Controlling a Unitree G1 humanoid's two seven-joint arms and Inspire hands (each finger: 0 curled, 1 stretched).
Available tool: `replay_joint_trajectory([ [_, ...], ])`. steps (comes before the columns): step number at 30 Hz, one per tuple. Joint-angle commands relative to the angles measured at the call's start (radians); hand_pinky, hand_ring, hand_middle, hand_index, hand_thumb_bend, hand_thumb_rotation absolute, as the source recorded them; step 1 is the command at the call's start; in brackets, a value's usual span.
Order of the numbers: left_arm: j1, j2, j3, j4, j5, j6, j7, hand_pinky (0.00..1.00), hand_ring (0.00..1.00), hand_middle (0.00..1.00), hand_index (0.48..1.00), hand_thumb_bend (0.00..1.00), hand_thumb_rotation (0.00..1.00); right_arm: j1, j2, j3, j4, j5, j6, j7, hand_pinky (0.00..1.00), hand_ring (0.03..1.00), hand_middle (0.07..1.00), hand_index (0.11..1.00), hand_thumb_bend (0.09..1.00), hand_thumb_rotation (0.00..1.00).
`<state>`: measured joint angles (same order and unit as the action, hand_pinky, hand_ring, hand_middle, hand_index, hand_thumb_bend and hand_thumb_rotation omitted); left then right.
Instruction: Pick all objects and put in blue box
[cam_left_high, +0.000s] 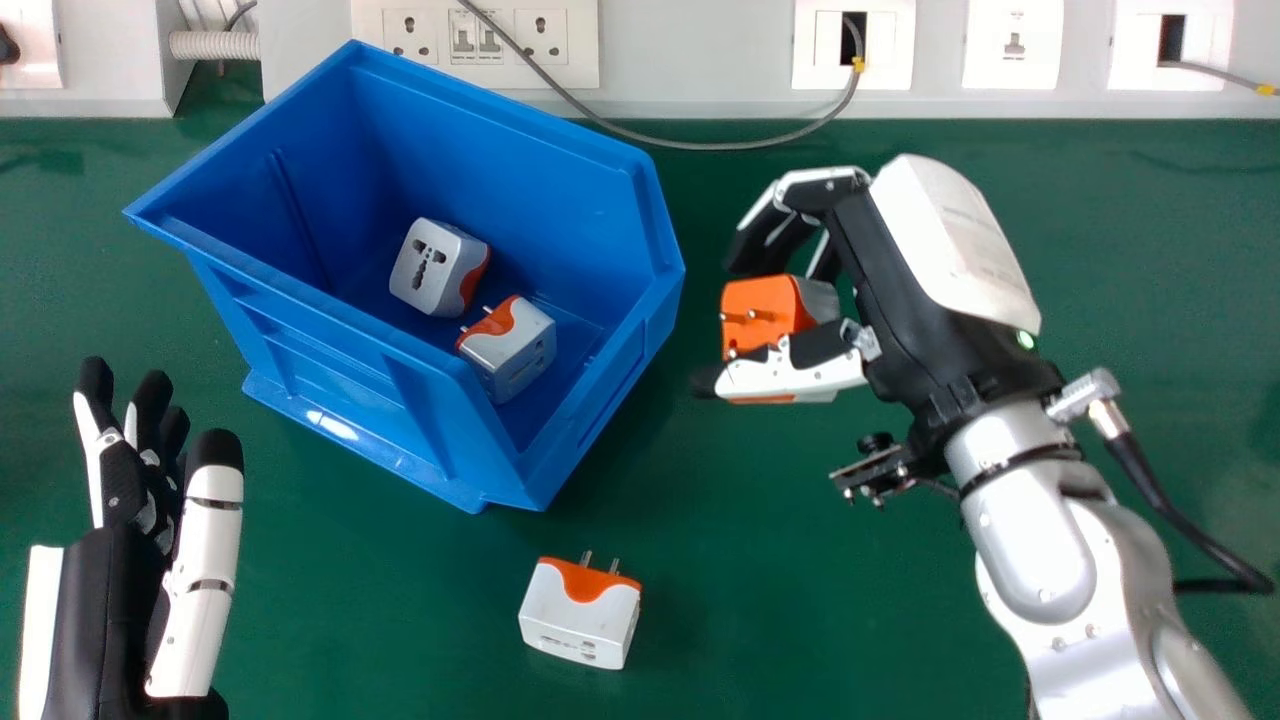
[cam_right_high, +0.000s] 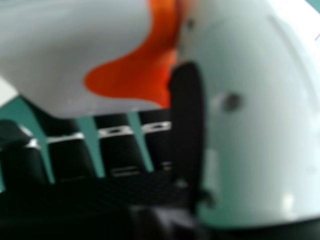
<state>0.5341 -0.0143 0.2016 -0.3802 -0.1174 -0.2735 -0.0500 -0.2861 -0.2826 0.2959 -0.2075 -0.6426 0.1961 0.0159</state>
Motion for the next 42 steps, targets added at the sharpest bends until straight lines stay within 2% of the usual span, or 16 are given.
replay_joint_trajectory([
  [1, 0.002, -0.001, -0.002, -0.013, 0.014, -0.022, 0.005, 1.00, 1.00, 1.00, 1.000, 0.28, 0.70, -0.058, 0.011, -0.011, -0.047, -0.004, -0.023, 0.009, 0.11, 0.156, 0.237, 0.474, 0.484, 0.14],
  [5, -0.002, -0.001, -0.003, -0.004, 0.015, -0.030, 0.006, 1.00, 1.00, 1.00, 1.000, 0.28, 0.71, -0.115, 0.027, 0.004, -0.032, -0.011, -0.032, 0.031, 0.19, 0.262, 0.345, 0.480, 0.484, 0.14],
  [8, -0.002, -0.004, -0.007, 0.002, 0.042, -0.041, 0.019, 1.00, 1.00, 1.00, 1.000, 0.31, 0.72, -0.177, 0.062, 0.029, 0.008, -0.011, -0.048, 0.025, 0.15, 0.213, 0.293, 0.477, 0.485, 0.14],
  [10, 0.002, -0.006, -0.011, 0.003, 0.049, -0.048, 0.021, 1.00, 1.00, 1.00, 0.996, 0.32, 0.72, -0.226, 0.079, 0.057, 0.042, -0.048, -0.037, 0.026, 0.17, 0.194, 0.277, 0.474, 0.484, 0.14],
  [12, 0.004, -0.006, -0.014, 0.009, 0.043, -0.059, 0.015, 1.00, 1.00, 1.00, 0.996, 0.32, 0.73, -0.283, 0.109, 0.079, 0.088, -0.065, -0.033, 0.032, 0.16, 0.192, 0.272, 0.475, 0.484, 0.14],
  [14, 0.008, -0.006, -0.013, 0.011, 0.047, -0.065, 0.016, 1.00, 1.00, 1.00, 0.998, 0.33, 0.74, -0.348, 0.130, 0.101, 0.161, -0.068, -0.064, 0.020, 0.20, 0.272, 0.354, 0.481, 0.486, 0.13],
  [16, 0.013, -0.009, -0.013, 0.009, 0.036, -0.066, 0.014, 1.00, 1.00, 1.00, 0.999, 0.32, 0.73, -0.414, 0.143, 0.124, 0.266, -0.080, -0.124, -0.020, 0.22, 0.302, 0.395, 0.484, 0.487, 0.13],
  [19, 0.021, -0.010, -0.015, -0.002, 0.022, -0.053, 0.011, 1.00, 1.00, 1.00, 1.000, 0.31, 0.70, -0.503, 0.179, 0.147, 0.413, -0.091, -0.154, -0.046, 0.29, 0.390, 0.470, 0.486, 0.487, 0.13],
  [20, 0.025, -0.010, -0.015, -0.006, 0.027, -0.050, 0.013, 1.00, 1.00, 1.00, 1.000, 0.31, 0.69, -0.532, 0.192, 0.156, 0.461, -0.093, -0.163, -0.053, 0.31, 0.423, 0.497, 0.488, 0.487, 0.13],
  [21, 0.027, -0.009, -0.014, -0.006, 0.034, -0.055, 0.015, 1.00, 1.00, 1.00, 1.000, 0.33, 0.70, -0.561, 0.212, 0.162, 0.512, -0.092, -0.163, -0.061, 0.31, 0.427, 0.501, 0.488, 0.488, 0.13],
  [24, 0.031, -0.009, -0.015, -0.012, 0.022, -0.048, 0.012, 1.00, 1.00, 1.00, 1.000, 0.36, 0.72, -0.649, 0.269, 0.181, 0.661, -0.094, -0.147, -0.082, 0.27, 0.359, 0.454, 0.519, 0.503, 0.04],
  [27, 0.040, -0.006, -0.015, -0.019, 0.032, -0.044, 0.014, 1.00, 1.00, 1.00, 1.000, 0.37, 0.72, -0.718, 0.302, 0.203, 0.758, -0.114, -0.108, -0.076, 0.24, 0.324, 0.437, 0.534, 0.507, 0.01],
  [31, 0.051, -0.014, -0.021, -0.026, 0.015, -0.046, 0.010, 1.00, 1.00, 1.00, 1.000, 0.36, 0.70, -0.811, 0.356, 0.225, 0.921, -0.124, -0.077, -0.093, 0.22, 0.289, 0.469, 0.494, 0.519, 0.00],
  [34, 0.058, -0.010, -0.021, -0.031, 0.004, -0.042, 0.005, 1.00, 1.00, 1.00, 1.000, 0.34, 0.68, -0.855, 0.385, 0.230, 1.034, -0.113, -0.097, -0.134, 0.26, 0.361, 0.456, 0.533, 0.513, 0.00],
  [38, 0.062, -0.011, -0.021, -0.043, 0.017, -0.032, 0.013, 1.00, 1.00, 1.00, 1.000, 0.34, 0.68, -0.891, 0.408, 0.237, 1.144, -0.105, -0.136, -0.178, 0.24, 0.371, 0.481, 0.550, 0.507, 0.00],
  [42, 0.066, -0.019, -0.026, -0.053, 0.021, -0.018, 0.023, 1.00, 1.00, 1.00, 0.993, 0.31, 0.66, -0.909, 0.420, 0.252, 1.201, -0.110, -0.146, -0.194, 0.23, 0.370, 0.485, 0.551, 0.506, 0.00],
])
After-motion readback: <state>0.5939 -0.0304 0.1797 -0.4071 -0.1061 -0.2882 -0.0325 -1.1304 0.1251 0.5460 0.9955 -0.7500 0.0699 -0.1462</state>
